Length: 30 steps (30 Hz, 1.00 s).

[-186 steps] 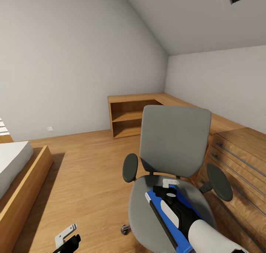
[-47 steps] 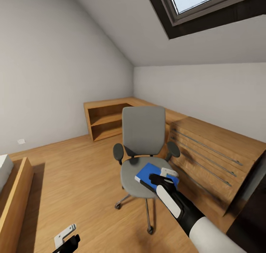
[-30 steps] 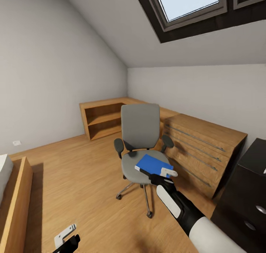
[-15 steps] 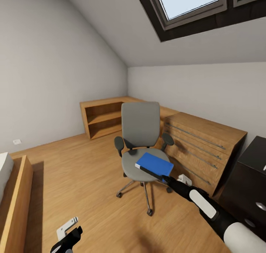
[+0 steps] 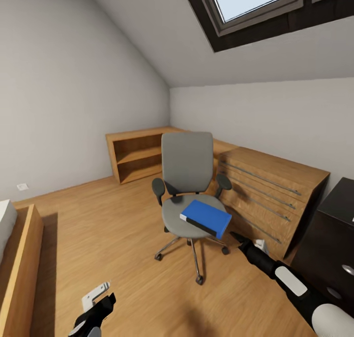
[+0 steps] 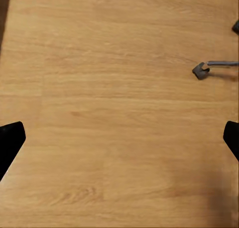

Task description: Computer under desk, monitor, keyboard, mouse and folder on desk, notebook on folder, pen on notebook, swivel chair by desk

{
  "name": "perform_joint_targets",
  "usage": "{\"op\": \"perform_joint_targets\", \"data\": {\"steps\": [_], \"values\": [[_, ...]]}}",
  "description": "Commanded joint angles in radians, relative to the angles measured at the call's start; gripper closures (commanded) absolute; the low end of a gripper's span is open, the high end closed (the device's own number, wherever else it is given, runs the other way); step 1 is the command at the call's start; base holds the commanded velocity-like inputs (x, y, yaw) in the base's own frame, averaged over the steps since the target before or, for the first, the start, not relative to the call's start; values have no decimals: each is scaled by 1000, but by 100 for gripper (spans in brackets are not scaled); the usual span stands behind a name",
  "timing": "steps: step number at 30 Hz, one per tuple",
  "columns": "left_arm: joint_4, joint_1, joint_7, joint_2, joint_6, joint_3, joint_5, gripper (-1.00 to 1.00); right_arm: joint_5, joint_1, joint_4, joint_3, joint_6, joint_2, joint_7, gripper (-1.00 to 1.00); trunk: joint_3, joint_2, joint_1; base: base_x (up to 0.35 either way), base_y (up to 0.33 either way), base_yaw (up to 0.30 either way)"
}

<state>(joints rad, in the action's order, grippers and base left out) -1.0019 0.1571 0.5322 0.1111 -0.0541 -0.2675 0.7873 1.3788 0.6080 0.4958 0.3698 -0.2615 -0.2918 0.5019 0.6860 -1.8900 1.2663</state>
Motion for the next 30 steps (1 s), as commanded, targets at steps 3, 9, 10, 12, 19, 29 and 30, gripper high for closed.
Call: {"op": "perform_joint_targets", "data": {"steps": [3, 9, 10, 12, 19, 29, 30], "values": [[-409, -84, 11, 49, -260, -26, 16, -100, 11, 1, -11, -18, -1, -1, 17, -100, 11, -22, 12, 0, 0, 0], [-599, -117, 13, 28, -479, 15, 97, -100, 12, 1, -12, -22, -8, -2, 17, -100, 29, -64, 35, 0, 0, 0], [-606, -118, 13, 23, -488, 20, 114, -100, 12, 1, -12, -23, -9, -2, 17, -100, 32, -71, 38, 0, 0, 0], [-612, -119, 12, 18, -497, 28, 135, -100, 12, 1, -12, -23, -10, -3, 17, -100, 39, -85, 46, 0, 0, 0], [-613, -120, 15, 24, -502, 29, 142, -100, 14, 1, -13, -34, -10, -8, 16, -100, 61, -134, 73, 0, 0, 0], [-613, -120, 15, 45, -501, 31, 147, -100, 14, 1, -12, -90, 6, 1, -41, -100, 92, -204, 111, 0, 0, 0], [-613, -120, 15, 45, -501, 31, 147, -100, 13, 1, -12, -93, 7, 2, -42, -100, 95, -211, 115, 0, 0, 0]]}}
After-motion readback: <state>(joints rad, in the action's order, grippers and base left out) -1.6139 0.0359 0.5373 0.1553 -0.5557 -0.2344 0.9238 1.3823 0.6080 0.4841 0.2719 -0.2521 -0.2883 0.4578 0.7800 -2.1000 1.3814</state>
